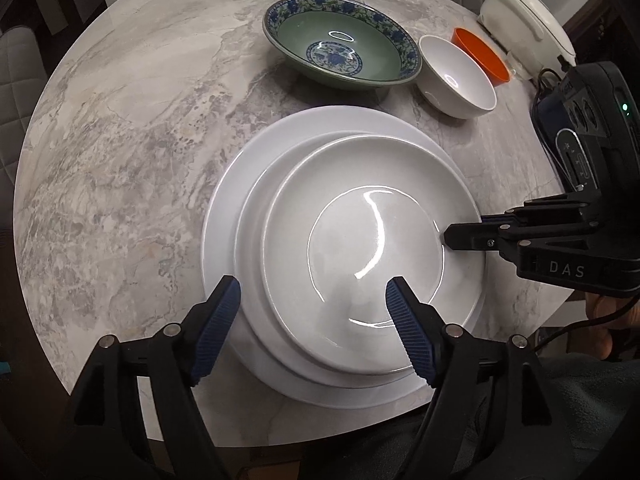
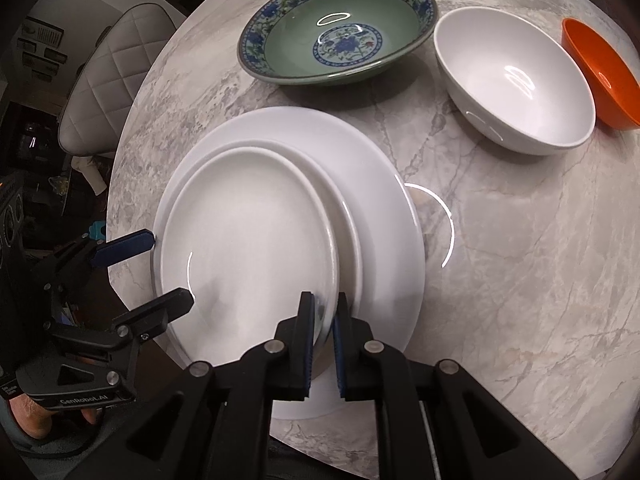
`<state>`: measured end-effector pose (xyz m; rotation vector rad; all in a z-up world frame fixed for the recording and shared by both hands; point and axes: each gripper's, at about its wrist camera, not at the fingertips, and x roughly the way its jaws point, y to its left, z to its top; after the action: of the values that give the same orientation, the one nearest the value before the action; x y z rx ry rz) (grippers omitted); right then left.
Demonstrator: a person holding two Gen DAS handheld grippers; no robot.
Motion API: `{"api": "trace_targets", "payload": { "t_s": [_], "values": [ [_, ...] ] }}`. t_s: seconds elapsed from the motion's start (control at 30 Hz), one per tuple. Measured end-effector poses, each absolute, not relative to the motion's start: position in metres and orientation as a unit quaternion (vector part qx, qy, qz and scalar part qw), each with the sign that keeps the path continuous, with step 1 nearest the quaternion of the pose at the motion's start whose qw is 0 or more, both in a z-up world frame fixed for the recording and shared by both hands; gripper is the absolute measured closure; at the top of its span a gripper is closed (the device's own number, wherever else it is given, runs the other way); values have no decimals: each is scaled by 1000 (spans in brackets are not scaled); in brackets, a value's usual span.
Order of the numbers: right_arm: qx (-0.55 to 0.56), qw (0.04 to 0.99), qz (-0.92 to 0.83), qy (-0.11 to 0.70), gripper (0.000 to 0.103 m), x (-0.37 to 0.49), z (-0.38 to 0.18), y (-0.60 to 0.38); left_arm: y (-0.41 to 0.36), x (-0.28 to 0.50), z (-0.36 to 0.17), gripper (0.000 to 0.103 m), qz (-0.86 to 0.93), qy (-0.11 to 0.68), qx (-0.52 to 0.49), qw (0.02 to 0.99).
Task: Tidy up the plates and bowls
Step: 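Open both grippers to release the deep plate on the stack, then move both grippers to the blue-patterned green bowl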
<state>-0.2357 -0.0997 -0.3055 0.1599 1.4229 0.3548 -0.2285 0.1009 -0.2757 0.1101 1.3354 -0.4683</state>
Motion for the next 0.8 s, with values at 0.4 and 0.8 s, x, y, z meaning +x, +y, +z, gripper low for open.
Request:
{"api": "trace_targets", "payload": {
  "t_s": [0.4,0.8],
  "values": [
    [99,758,182,619,40,-237,-282,-110,136,-177,-237,2,-216,592,-64,774],
    [207,804,196,522,52,-122,-211,-195,104,-50,-222,4,-205,596,-64,774]
  ]
}}
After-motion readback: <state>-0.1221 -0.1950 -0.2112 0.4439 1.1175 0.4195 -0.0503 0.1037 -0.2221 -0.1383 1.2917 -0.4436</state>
